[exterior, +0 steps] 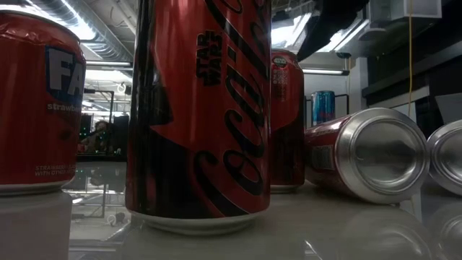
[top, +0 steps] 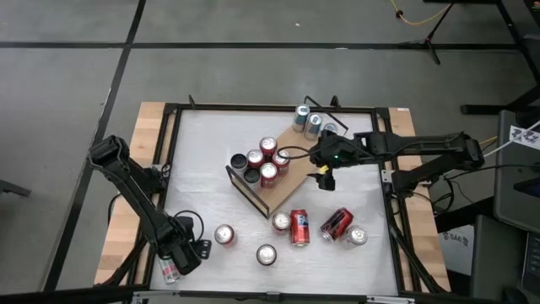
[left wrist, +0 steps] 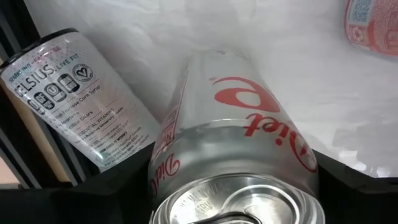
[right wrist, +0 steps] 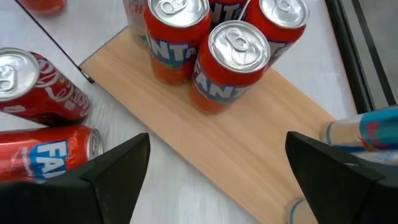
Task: Place canned beverage on shelf
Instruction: Put the red silver soda can on the shelf
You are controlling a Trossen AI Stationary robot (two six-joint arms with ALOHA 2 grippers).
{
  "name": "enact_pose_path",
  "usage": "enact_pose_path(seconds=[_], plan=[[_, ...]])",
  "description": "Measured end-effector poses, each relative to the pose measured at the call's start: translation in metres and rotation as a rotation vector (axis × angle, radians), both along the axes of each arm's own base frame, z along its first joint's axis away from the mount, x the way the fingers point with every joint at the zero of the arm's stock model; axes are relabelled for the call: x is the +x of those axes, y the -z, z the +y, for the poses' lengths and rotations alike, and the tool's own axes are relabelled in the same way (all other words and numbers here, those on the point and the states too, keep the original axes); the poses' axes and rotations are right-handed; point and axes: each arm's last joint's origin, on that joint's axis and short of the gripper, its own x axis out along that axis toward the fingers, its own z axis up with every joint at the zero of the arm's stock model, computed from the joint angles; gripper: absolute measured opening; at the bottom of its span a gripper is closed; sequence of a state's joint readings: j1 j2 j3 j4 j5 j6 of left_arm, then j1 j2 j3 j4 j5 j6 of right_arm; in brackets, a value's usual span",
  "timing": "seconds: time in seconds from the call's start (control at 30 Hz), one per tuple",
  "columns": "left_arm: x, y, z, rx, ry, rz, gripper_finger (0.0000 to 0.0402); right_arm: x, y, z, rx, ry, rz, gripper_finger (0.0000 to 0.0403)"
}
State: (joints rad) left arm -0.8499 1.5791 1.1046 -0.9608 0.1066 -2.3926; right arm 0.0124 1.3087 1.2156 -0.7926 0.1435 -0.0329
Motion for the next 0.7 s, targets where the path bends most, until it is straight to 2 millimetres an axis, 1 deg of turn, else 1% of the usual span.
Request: enact_pose_path(seconds=[0.33, 0.43, 0.57, 0.7], plan=[[0.000, -0.002, 0.003, 0.009, 0.022, -0.016, 0.0286, -0.019, -0.019, -0.001, -0.012, 0.012, -0.078, 0.0363], [0.000, -0.008, 0.011, 0.022, 0.049, -0.036, 0.0286, -0.022, -0.021, -0.001, -0.019, 0.019, -0.090, 0.0363], [0.001, -0.020, 0.023, -0.001, 0.099, -0.074, 0.0286, -0.022, -0.022, -0.001, -0.021, 0.020, -0.092, 0.0363], [-0.001, -0.031, 0.040, 0.011, 0.127, -0.066, 0.0286, -0.022, -0.022, -0.001, -0.022, 0.019, -0.091, 0.0363]])
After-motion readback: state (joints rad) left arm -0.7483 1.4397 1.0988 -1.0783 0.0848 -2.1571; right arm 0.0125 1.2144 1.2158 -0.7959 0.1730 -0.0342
